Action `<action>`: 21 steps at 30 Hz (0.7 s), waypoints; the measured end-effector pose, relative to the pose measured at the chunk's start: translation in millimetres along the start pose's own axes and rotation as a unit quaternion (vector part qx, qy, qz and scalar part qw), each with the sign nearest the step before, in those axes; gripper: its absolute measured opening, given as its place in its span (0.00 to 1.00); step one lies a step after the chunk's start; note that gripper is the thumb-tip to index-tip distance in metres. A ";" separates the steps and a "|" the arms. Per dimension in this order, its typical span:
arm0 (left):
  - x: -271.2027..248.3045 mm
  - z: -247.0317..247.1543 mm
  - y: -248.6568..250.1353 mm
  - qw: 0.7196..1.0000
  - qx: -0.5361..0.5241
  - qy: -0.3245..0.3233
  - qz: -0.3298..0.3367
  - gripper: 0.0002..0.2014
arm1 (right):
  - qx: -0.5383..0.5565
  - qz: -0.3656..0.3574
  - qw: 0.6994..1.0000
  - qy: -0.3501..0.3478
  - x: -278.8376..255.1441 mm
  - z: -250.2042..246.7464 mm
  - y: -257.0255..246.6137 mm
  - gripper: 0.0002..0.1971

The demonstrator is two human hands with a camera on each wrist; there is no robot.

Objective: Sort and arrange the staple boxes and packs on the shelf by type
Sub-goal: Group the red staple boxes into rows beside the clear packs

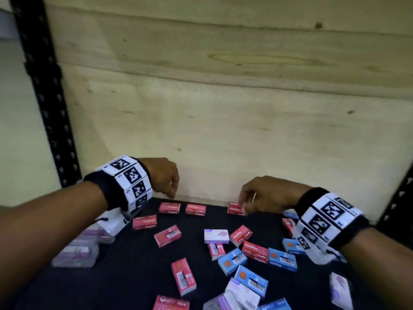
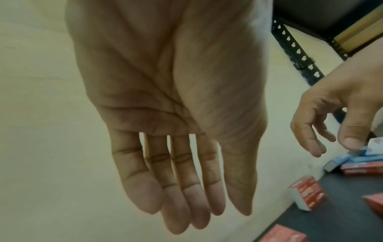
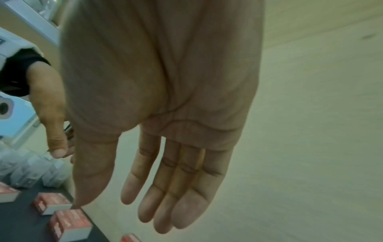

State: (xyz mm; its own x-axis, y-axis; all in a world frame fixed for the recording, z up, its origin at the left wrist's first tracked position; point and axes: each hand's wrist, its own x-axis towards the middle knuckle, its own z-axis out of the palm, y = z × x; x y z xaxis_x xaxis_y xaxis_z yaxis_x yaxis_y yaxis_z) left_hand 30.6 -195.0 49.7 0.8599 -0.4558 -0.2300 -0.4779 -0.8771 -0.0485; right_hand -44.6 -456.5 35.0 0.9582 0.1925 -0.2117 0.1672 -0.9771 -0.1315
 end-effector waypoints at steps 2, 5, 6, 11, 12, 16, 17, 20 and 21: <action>3.9 -3.2 -11.4 1.000 0.013 0.001 -0.009 0.09 | -0.002 -0.017 1.000 -0.001 17.5 -1.1 -16.8 0.14; 10.8 -3.9 -20.9 1.000 0.018 -0.020 -0.012 0.11 | -0.009 -0.031 0.999 -0.025 45.9 0.4 -39.2 0.17; 13.1 -3.5 -21.1 0.999 0.015 -0.031 -0.009 0.11 | -0.011 -0.030 0.999 -0.033 53.2 2.2 -44.3 0.18; 27.9 10.6 -19.8 0.999 0.021 -0.039 -0.008 0.15 | -0.046 -0.044 0.996 -0.065 85.9 15.1 -62.5 0.21; 30.4 14.2 -19.1 0.999 0.028 -0.028 -0.016 0.15 | -0.052 -0.047 0.995 -0.070 89.3 17.2 -64.5 0.21; 40.8 23.9 -18.9 0.998 0.045 -0.027 -0.018 0.15 | -0.076 -0.056 0.993 -0.077 98.8 24.3 -70.2 0.22; 43.0 25.3 -19.2 0.998 0.047 -0.032 -0.016 0.16 | -0.085 -0.061 0.992 -0.073 100.4 26.4 -71.4 0.23; 49.8 26.9 -19.2 0.993 0.052 -0.107 0.004 0.17 | -0.110 -0.081 0.989 -0.065 104.8 30.2 -74.7 0.21; 53.3 29.5 -19.4 0.991 0.053 -0.122 0.008 0.14 | -0.115 -0.085 0.988 -0.066 105.3 30.5 -75.6 0.20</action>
State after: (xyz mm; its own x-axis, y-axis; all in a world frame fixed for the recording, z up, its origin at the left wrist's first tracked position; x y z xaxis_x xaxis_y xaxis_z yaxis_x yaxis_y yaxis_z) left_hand 80.4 -197.8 9.6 0.7886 -0.4084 -0.4597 -0.5192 -0.8428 -0.1418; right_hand 36.5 -359.6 -6.9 0.8756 0.3506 -0.3322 0.3857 -0.9216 0.0441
